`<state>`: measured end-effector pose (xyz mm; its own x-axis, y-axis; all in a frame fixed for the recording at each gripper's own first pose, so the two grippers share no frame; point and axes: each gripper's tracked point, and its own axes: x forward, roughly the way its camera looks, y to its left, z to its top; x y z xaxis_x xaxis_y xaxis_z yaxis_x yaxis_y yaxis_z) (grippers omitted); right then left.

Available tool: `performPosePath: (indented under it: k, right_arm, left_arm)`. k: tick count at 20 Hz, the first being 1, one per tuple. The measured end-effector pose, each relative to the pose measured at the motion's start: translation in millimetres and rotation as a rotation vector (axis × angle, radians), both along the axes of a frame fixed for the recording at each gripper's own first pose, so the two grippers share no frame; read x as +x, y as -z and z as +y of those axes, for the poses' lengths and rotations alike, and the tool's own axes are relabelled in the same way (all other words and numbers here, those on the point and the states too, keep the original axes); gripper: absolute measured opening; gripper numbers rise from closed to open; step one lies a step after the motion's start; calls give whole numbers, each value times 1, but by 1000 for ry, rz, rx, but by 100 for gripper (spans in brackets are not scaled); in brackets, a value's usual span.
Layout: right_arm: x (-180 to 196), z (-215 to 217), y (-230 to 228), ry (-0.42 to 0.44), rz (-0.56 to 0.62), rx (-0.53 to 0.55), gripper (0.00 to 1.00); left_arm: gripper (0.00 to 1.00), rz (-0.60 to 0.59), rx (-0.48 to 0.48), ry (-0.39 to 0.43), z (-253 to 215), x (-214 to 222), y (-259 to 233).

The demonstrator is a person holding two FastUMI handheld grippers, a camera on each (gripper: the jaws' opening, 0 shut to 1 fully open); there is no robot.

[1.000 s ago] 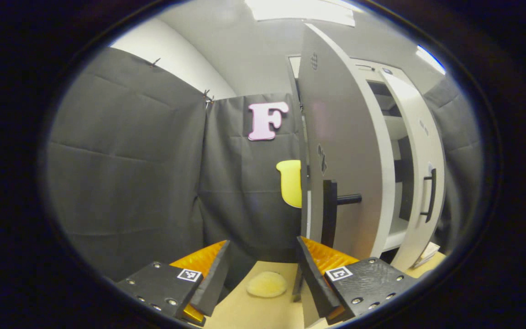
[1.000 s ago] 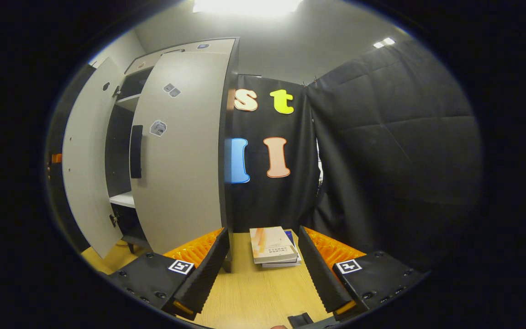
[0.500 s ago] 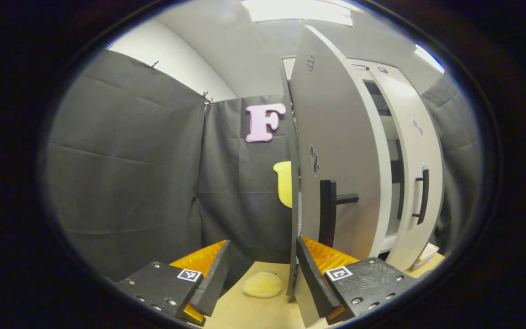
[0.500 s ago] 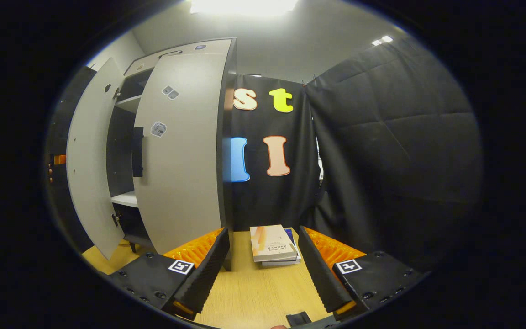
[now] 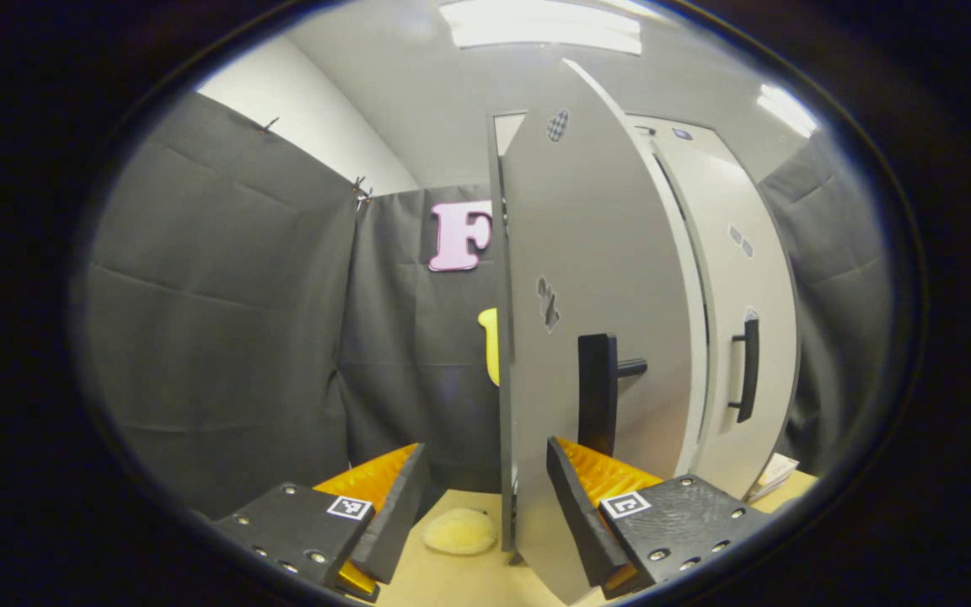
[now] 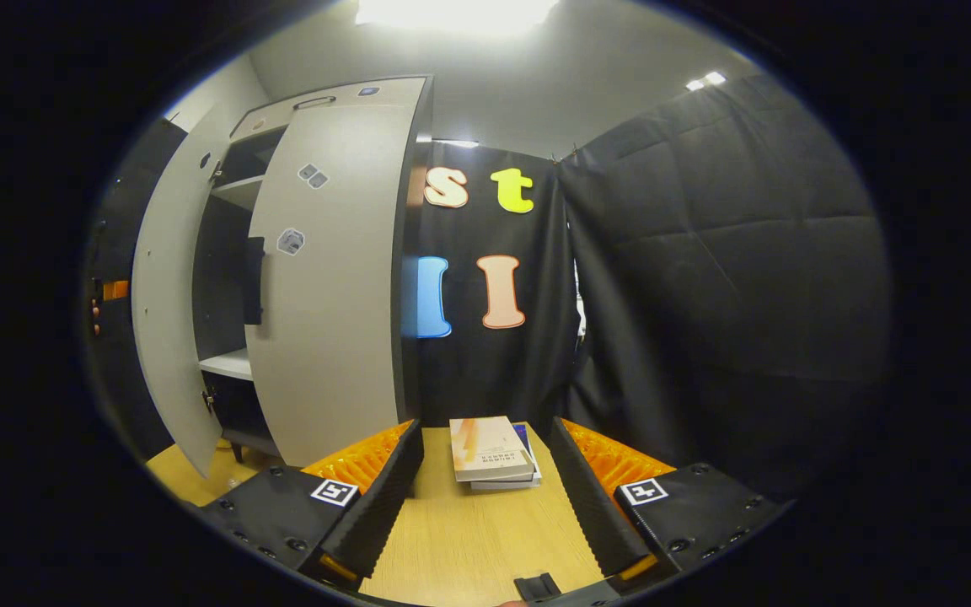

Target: Grasp the bottle in the cabinet with the left hand and place it on the coaster, then close the right door with the right hand and the left door with the left hand.

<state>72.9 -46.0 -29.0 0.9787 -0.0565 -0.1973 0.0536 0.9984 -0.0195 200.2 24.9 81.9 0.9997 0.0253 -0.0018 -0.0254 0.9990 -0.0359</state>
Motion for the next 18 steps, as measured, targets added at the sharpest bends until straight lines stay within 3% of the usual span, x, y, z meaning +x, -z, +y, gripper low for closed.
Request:
performPosePath:
  k: [2, 4, 15, 18]
  right_arm:
    - [-4, -4, -2, 11, -3, -2, 94]
    - [-8, -8, -2, 20, 1, -5, 96]
    - [-27, -29, 5, 66, 27, -22, 94]
    - [-33, -32, 8, 76, 36, -24, 97]
  left_arm:
    - [84, -12, 12, 1, -7, 1, -2]
    - [84, -15, 13, 9, -15, 5, -3]
    - [84, -21, -1, 129, -94, 39, -5]
    - [84, -15, 9, 113, -101, 52, 0]
